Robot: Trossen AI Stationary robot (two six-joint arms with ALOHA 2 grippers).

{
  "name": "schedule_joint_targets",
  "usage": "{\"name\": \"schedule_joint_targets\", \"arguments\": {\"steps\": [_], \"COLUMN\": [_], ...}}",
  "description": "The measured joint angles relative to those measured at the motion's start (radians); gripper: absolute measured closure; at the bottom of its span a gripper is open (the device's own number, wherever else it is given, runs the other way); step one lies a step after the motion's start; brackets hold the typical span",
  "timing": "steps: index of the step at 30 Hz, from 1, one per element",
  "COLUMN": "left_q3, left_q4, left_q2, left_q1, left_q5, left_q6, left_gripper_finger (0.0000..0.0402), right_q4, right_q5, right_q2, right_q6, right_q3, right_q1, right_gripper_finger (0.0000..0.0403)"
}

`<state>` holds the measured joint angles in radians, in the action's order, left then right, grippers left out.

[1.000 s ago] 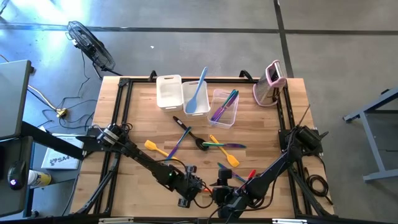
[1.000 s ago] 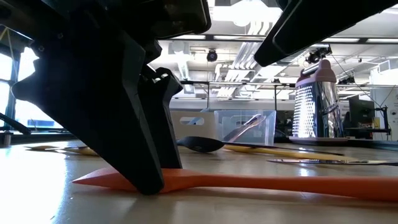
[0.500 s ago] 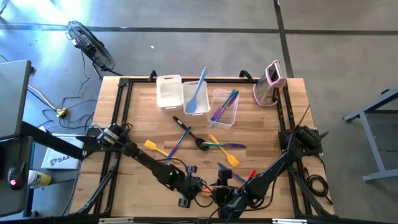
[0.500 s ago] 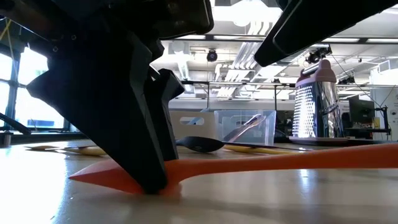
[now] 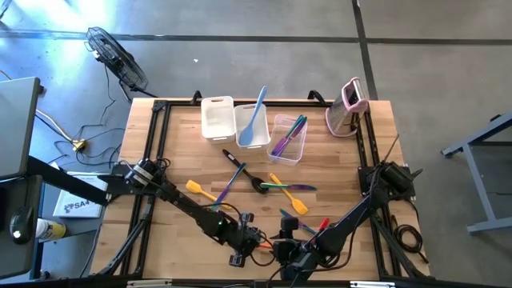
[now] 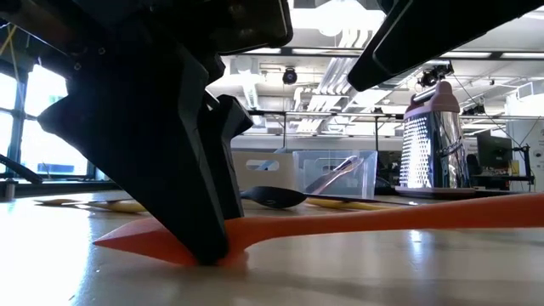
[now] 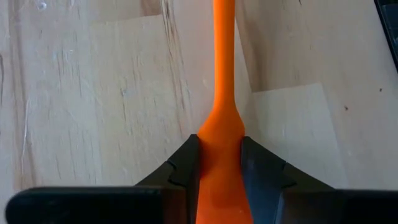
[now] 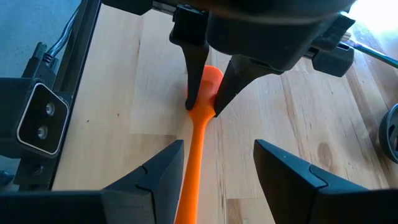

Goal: Pick & Place Kitchen Items
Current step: Put the orange spatula into the left white bin

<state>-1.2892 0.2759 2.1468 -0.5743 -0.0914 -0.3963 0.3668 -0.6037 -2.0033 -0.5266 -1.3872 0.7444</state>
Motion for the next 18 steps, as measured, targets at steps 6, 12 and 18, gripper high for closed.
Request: {"name": "schedule_joint_targets", "arguments": {"steps": [6,12,18], "left_q3": [0.000,-0.017,-0.102], "left_q4": [0.000,0.037,0.239], "left_q2": [-0.002,-0.030,-0.053], "left_q1": [-0.001,-0.003,-0.006], "left_q5": [-0.001,-0.028,-0.095], "left_q6": [-0.002,-0.010,-0.018], "left_gripper_finger": [0.0318,0.0321,0.0384], "right_q4": [-0.001,-0.001,-0.005], "right_q5": [-0.002,-0.071,-0.187], "right_q2": [0.000,0.030,0.083], "right_q6": [-0.001,0.000,0.005], "right_q3": [0.000,0.000,0.000], "right_q1": [0.000,0.025,0.075], "right_gripper_finger": [0.0215,0.0215,0.0215]}}
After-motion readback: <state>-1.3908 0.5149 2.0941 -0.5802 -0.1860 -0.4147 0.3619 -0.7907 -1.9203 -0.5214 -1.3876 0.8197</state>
